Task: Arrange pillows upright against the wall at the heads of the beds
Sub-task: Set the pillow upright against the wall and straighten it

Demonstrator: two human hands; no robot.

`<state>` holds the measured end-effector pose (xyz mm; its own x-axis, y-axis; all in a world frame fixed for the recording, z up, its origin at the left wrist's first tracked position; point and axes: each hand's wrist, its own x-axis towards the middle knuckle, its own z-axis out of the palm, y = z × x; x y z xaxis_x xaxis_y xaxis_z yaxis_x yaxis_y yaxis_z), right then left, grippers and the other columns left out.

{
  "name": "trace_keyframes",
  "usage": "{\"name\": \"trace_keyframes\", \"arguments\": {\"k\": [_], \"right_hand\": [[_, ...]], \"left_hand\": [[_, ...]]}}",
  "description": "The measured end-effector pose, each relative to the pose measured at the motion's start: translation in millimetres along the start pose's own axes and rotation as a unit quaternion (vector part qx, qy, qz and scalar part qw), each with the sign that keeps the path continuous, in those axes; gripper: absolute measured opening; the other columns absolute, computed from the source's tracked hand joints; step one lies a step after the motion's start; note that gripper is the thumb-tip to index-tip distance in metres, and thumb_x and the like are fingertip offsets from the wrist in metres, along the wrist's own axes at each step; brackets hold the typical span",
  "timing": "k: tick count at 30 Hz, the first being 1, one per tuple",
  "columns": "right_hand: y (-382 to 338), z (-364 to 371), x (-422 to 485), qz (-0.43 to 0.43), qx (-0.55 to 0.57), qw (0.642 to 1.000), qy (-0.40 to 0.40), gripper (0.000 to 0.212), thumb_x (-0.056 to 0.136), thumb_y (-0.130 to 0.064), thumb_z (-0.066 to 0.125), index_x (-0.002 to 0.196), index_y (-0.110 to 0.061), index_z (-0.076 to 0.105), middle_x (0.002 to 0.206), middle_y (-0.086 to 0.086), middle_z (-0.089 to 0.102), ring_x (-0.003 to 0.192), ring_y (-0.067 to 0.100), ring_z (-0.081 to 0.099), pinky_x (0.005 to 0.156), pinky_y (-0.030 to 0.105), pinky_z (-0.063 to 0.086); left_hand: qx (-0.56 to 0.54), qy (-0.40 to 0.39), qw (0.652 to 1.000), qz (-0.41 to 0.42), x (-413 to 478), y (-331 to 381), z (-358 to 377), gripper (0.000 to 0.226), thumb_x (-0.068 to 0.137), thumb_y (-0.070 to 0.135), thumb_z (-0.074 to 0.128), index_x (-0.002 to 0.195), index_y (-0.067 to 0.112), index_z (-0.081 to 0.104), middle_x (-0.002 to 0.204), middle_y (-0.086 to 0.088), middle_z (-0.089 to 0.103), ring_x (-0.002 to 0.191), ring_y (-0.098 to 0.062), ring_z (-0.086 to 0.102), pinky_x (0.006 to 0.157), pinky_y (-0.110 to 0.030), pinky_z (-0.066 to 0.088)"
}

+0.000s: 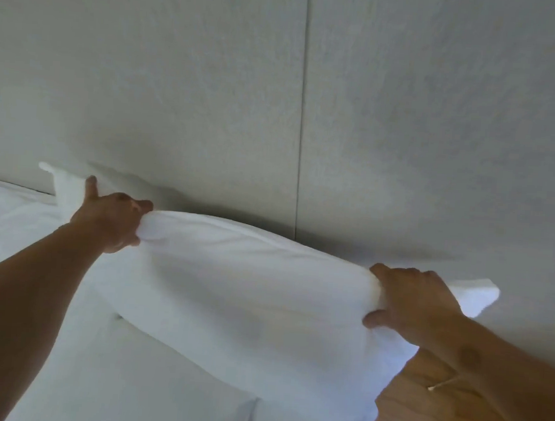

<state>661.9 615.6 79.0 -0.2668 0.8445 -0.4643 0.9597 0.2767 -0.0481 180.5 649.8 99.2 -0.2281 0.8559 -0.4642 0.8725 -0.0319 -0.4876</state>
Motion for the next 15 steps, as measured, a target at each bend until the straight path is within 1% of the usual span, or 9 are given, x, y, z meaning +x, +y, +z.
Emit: {"name": "trace_keyframes", "arguments": {"k": [1,2,5,7,10,13,15], "right_hand": [[0.4,0.0,-0.2,0.006,0.013,1.000,0.005,0.057,0.070,-0.068,0.069,0.114,-0.034,0.058,0.101,-0.010,0.069,0.099,0.019,0.065,0.079,0.035,0.044],[1.2,-1.4,-2.0,0.014,0.024,1.000,0.010,0.049,0.074,-0.067,0.068,0.111,-0.034,0.063,0.101,-0.010,0.070,0.099,0.019,0.065,0.077,0.034,0.045],[6.4,-11.6,-10.6,0.028,0.030,0.999,0.020,0.041,0.080,-0.064,0.065,0.108,-0.034,0.070,0.103,-0.010,0.072,0.102,0.018,0.064,0.081,0.033,0.049],[10.6,-25.3,-16.6,0.038,0.036,0.998,0.028,0.040,0.080,-0.063,0.068,0.111,-0.038,0.072,0.106,-0.011,0.073,0.104,0.017,0.064,0.081,0.032,0.048],[13.6,-51.3,-20.2,0.062,0.037,0.997,0.040,0.050,0.075,-0.066,0.072,0.119,-0.042,0.069,0.112,-0.008,0.071,0.107,0.018,0.063,0.079,0.031,0.044],[16.0,-71.5,-13.7,0.075,0.029,0.996,0.044,0.050,0.073,-0.066,0.074,0.115,-0.039,0.069,0.106,-0.007,0.066,0.109,0.020,0.061,0.080,0.032,0.044],[12.8,-73.0,-6.7,0.070,0.038,0.995,0.052,0.050,0.073,-0.066,0.074,0.116,-0.040,0.070,0.114,-0.008,0.068,0.113,0.021,0.060,0.085,0.033,0.045]], "left_hand": [[0.005,0.025,1.000,0.000,-2.8,-4.0,4.4,0.045,0.089,0.049,0.069,0.128,0.035,0.053,0.117,0.009,0.075,0.127,-0.016,0.064,0.125,-0.061,0.011],[0.007,0.048,0.999,0.001,-5.4,-5.8,4.8,0.039,0.090,0.048,0.068,0.125,0.035,0.055,0.112,0.008,0.077,0.120,-0.016,0.068,0.126,-0.057,0.011],[0.015,0.080,0.997,0.007,-13.4,-8.6,-10.7,0.040,0.092,0.048,0.065,0.129,0.038,0.054,0.117,0.010,0.077,0.120,-0.014,0.068,0.127,-0.046,0.015],[0.028,0.093,0.995,0.019,-17.8,-13.5,-25.9,0.039,0.093,0.051,0.063,0.129,0.039,0.053,0.120,0.012,0.075,0.122,-0.013,0.067,0.126,-0.043,0.017],[0.029,0.116,0.992,0.031,-21.1,-24.5,-41.0,0.038,0.093,0.053,0.063,0.127,0.038,0.054,0.121,0.013,0.074,0.121,-0.014,0.066,0.126,-0.042,0.018],[0.015,0.136,0.990,0.020,-18.4,-34.8,-44.8,0.037,0.091,0.051,0.067,0.123,0.035,0.057,0.118,0.010,0.075,0.118,-0.017,0.068,0.125,-0.043,0.019],[-0.001,0.135,0.991,0.006,-13.4,-34.6,-38.4,0.036,0.089,0.048,0.070,0.121,0.034,0.058,0.117,0.010,0.076,0.117,-0.019,0.068,0.125,-0.045,0.020]]}}
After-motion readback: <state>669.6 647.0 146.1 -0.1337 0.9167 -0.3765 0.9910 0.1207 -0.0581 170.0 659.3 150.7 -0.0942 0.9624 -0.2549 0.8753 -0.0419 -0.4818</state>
